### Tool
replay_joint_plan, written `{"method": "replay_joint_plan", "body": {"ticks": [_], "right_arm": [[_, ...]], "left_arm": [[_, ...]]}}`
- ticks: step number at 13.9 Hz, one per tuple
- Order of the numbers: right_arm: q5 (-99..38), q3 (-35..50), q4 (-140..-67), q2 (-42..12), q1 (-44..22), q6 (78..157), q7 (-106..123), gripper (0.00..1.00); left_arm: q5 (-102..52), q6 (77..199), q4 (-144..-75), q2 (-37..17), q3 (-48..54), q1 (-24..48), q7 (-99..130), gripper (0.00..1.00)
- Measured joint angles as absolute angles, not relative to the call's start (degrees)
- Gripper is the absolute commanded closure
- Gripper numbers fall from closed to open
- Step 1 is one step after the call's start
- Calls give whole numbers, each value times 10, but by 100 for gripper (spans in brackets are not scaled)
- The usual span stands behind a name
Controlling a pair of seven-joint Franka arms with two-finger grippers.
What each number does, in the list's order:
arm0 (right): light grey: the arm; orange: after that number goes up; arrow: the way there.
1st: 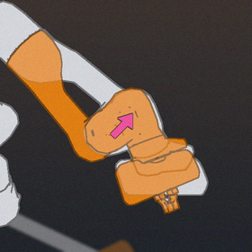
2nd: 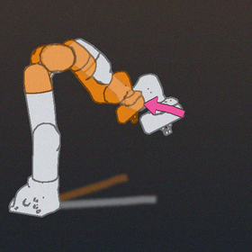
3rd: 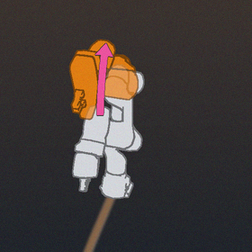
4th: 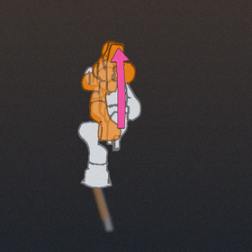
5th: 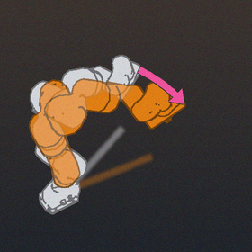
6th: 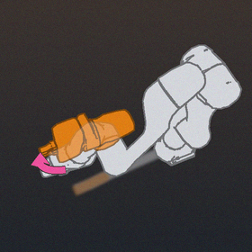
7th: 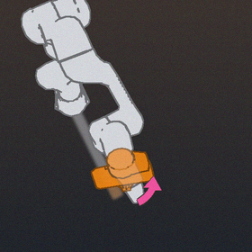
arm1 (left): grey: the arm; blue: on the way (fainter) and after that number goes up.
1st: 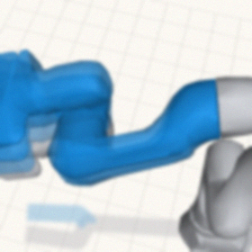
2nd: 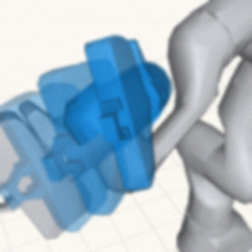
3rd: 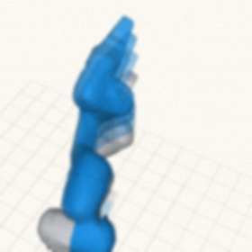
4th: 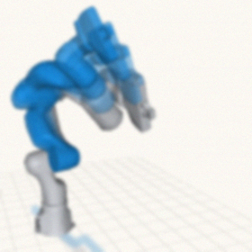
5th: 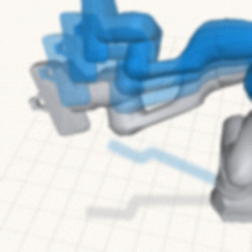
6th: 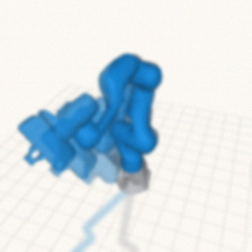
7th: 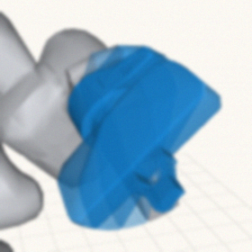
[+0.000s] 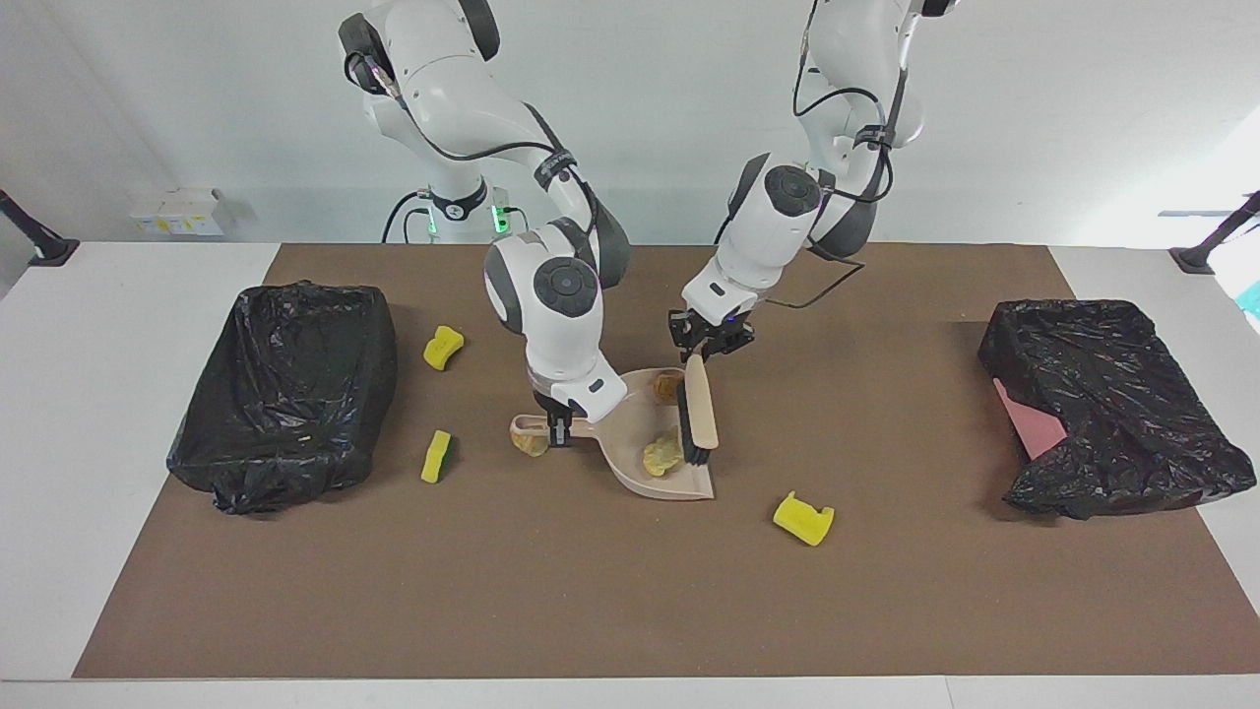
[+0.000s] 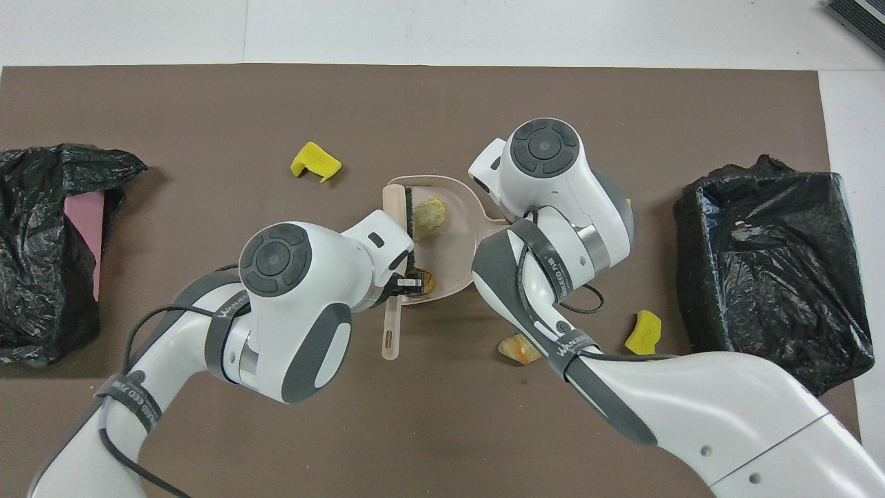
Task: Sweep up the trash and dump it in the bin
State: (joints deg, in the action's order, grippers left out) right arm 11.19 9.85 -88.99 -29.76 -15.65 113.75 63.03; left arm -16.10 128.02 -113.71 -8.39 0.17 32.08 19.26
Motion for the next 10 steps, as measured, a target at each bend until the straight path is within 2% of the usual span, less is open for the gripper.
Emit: {"method": "replay_joint_plan", "body": {"ticks": [5,10], "right_arm": [[112,98,-891,-298,-156,1138,627,100],[112,98,-891,-298,-156,1138,627,100]], "left_arm": [[-84,1249,-1105,-95,-4,232,177,100],[-29,1236,-1043,-169,-5,146,55,100]]}}
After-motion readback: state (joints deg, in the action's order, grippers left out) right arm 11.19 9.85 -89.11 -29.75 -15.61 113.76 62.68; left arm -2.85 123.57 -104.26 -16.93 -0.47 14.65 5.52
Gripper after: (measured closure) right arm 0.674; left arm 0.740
